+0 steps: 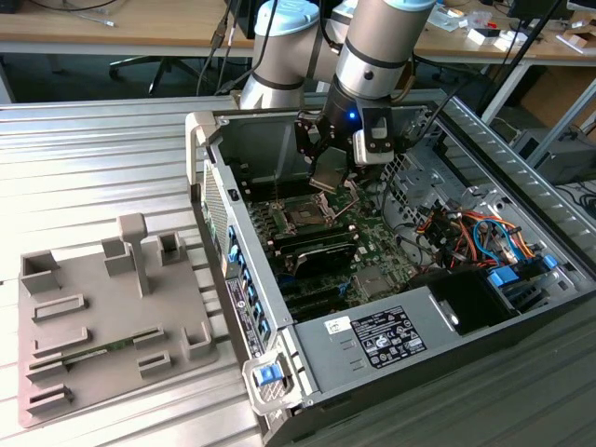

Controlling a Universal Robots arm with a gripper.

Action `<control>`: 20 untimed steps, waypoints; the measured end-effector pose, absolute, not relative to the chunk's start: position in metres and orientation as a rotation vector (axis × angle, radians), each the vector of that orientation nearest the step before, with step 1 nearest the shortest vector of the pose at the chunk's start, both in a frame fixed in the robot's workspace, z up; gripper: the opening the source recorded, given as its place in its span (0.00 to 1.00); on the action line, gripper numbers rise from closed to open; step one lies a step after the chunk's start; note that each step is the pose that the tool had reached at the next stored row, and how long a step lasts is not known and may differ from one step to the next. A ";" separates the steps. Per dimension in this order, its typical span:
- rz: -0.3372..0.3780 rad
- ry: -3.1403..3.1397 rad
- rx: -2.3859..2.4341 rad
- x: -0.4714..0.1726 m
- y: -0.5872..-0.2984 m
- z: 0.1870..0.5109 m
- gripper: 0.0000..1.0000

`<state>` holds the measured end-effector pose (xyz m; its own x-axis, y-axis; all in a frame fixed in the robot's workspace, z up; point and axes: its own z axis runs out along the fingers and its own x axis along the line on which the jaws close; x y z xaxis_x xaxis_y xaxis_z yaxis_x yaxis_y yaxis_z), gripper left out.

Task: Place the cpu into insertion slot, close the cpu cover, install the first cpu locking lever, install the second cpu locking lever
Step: 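Place the cpu into insertion slot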

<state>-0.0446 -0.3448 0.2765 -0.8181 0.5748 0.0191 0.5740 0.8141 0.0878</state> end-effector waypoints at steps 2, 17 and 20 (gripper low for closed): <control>0.140 2.984 0.947 -0.045 -0.345 0.276 0.55; 0.140 2.971 0.983 -0.045 -0.345 0.274 0.55; 0.140 2.970 0.986 -0.045 -0.345 0.274 0.55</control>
<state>-0.0447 -0.3448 0.2736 -0.8019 0.5971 0.0191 0.5963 0.7980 0.0877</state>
